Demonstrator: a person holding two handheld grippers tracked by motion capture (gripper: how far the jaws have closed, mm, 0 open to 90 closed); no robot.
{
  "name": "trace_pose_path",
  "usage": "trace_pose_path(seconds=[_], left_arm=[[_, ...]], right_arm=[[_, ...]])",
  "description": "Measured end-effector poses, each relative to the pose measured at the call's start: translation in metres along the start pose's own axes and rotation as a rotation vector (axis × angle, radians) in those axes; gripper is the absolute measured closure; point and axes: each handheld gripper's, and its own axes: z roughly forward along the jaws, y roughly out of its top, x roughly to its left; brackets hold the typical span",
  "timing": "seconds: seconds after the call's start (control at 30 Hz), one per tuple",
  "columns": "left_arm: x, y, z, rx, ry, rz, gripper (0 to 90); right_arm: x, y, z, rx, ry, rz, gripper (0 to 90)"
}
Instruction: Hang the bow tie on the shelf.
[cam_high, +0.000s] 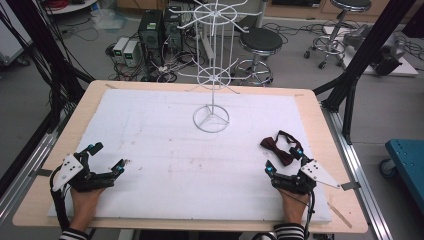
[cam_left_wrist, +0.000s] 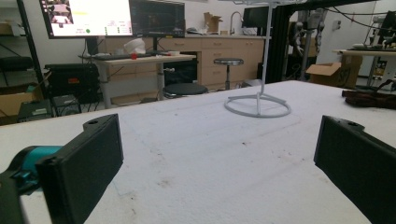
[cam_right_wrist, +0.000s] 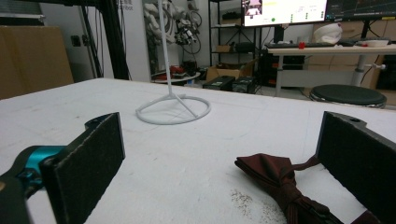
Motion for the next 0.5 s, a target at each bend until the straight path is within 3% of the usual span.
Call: trace_pose_path(seconds=[0.3, 0.5], left_arm=[[0.0, 0.0, 0.0, -0.001, 0.001, 0.0, 1.7], [0.0, 0.0, 0.0, 0.0, 0.002, -0.004, 1.7]], right_arm=[[-0.003, 0.004, -0.001, 0.0, 0.01, 0.006, 0.6], [-0.011, 0.026, -0.004, 0.048, 0.024, 0.001, 0.7]])
